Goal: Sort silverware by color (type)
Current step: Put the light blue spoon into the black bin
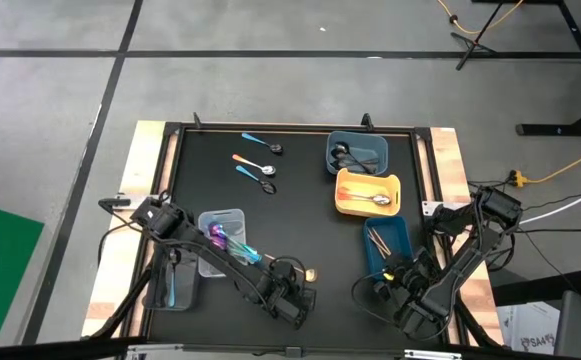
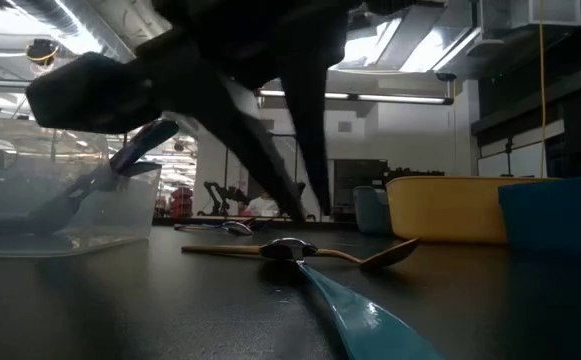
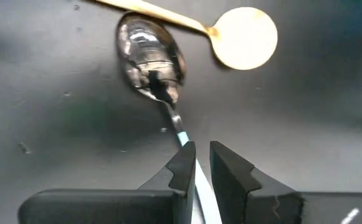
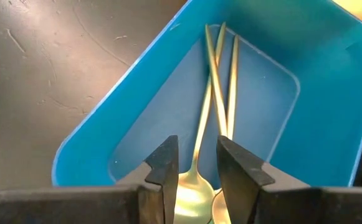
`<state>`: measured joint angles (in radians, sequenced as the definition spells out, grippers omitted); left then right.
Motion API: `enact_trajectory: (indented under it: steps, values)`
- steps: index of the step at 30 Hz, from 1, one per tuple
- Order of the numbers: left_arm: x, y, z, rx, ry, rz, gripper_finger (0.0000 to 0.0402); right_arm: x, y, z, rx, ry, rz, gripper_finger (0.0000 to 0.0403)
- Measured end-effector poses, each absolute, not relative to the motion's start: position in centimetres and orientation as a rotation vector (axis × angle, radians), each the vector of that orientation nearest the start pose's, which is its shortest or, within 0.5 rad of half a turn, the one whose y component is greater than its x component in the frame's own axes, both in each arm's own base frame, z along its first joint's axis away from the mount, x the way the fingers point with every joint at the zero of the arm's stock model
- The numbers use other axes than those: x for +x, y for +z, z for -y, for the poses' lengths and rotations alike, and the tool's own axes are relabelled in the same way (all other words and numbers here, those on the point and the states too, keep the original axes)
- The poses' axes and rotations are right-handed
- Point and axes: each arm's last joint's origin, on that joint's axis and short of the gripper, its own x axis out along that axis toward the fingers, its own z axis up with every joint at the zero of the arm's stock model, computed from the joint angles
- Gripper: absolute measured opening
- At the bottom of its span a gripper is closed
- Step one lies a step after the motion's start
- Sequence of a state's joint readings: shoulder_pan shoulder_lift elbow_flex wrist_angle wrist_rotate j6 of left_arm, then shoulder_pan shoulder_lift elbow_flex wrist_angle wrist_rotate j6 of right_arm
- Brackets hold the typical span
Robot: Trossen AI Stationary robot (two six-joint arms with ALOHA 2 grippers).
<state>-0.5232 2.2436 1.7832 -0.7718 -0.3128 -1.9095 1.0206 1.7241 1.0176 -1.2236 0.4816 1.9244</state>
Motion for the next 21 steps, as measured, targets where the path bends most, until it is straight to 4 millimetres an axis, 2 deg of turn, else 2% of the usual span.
enact_trajectory:
  steps: [11,21]
  values:
    - [40.9,14.6,22.0,-1.164,0.911,-0.844,0.0041,14.4,16.3,-20.9,0.283,-0.88,-1.016,0.0101]
    - [40.6,14.8,21.8,-1.15,0.929,-0.857,0.0041,14.4,16.3,-20.9,0.282,-0.88,-1.015,0.0101]
